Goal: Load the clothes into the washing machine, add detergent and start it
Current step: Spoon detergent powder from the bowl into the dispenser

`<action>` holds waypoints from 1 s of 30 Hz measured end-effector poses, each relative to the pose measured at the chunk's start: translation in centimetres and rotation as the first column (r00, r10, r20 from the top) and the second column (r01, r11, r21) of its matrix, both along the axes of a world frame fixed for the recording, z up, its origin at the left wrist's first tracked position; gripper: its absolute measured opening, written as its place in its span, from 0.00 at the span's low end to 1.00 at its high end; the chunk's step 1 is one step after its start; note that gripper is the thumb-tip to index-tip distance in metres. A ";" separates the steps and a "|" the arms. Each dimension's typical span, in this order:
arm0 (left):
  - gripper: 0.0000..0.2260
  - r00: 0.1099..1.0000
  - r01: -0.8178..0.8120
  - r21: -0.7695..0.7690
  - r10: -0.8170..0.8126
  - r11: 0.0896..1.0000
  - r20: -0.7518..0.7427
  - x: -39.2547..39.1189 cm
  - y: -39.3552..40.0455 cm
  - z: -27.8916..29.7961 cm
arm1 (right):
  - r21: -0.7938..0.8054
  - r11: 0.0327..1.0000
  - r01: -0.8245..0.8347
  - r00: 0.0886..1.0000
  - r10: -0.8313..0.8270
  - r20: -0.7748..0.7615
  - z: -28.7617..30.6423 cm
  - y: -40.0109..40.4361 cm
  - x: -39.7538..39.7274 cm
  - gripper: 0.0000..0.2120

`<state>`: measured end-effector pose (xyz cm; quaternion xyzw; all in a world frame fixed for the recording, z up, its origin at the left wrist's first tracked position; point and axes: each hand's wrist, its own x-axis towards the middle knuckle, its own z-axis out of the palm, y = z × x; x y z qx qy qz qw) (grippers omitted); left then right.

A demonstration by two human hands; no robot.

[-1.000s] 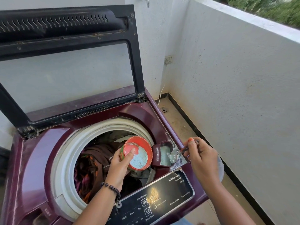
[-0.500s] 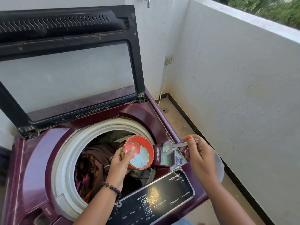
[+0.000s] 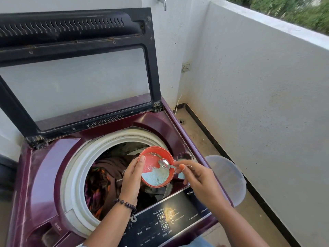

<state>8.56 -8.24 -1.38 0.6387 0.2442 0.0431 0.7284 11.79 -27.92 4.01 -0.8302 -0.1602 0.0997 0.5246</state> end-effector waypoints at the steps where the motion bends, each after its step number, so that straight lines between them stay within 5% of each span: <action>1: 0.28 1.000 -0.001 0.006 0.001 1.000 0.008 0.0 0.0 0.1 | 0.004 1.000 -0.003 1.000 0.003 -0.011 0.0 0.0 -0.2 0.11; 16: 0.26 0.999 -0.005 -0.048 0.007 0.999 0.038 -0.1 -0.1 -0.1 | 0.192 0.974 0.123 0.965 -0.073 -0.250 -0.1 0.9 -2.2 0.11; 23: 0.27 0.999 0.025 -0.081 -0.021 0.996 0.051 -0.2 -0.2 -0.2 | 0.358 0.842 0.402 0.835 -0.177 -0.522 -0.6 0.9 -2.5 0.14; 30: 0.24 0.999 0.041 -0.061 -0.039 0.997 0.031 -0.2 -0.1 -0.4 | 0.367 0.789 0.493 0.815 -0.272 -0.512 -0.1 0.8 -2.5 0.14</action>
